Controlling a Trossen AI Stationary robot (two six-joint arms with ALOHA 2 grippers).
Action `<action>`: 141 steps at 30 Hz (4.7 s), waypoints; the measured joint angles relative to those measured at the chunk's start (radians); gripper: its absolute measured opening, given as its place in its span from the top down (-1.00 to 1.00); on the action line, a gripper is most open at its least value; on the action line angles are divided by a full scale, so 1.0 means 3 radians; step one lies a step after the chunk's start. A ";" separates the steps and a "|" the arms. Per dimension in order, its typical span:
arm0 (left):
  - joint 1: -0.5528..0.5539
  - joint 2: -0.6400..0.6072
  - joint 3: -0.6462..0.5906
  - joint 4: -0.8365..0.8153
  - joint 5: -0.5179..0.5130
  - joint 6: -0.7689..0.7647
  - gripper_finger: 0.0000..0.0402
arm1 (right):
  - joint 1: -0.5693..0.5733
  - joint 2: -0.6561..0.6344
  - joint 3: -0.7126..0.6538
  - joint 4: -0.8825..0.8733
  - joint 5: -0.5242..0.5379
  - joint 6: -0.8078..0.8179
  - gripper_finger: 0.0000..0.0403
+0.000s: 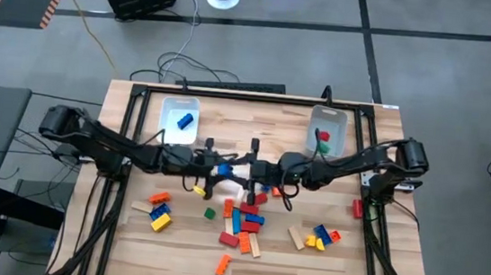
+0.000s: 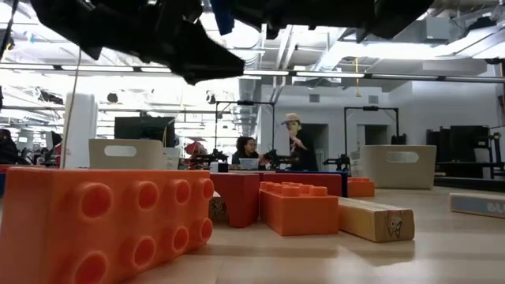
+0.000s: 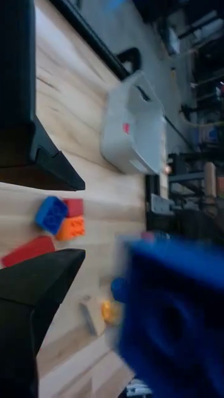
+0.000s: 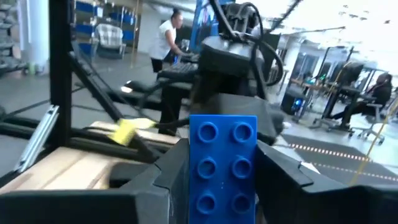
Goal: Sort blocks by size
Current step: Put the large blue game piece into the white bin
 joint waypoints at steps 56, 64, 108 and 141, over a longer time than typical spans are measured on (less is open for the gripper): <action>-0.0217 0.0107 0.0131 0.0551 -0.0364 0.0714 0.21 | 0.0232 -0.0008 -0.0018 0.0012 0.0502 -0.0428 0.11; -0.0215 0.0101 0.0135 0.0600 0.0017 0.0730 0.21 | 0.0199 0.0004 -0.0023 -0.0058 0.0465 -0.0427 0.12; 0.0390 -0.0330 0.0133 -0.1309 -0.0951 -0.0168 0.36 | 0.0335 -0.1014 -0.0019 -0.3651 0.1034 0.0916 -0.22; 0.2539 -0.0657 0.0133 -0.3360 -0.0206 -0.0431 0.10 | 0.0672 -0.0670 -0.0019 -0.3260 0.1548 0.0873 -0.21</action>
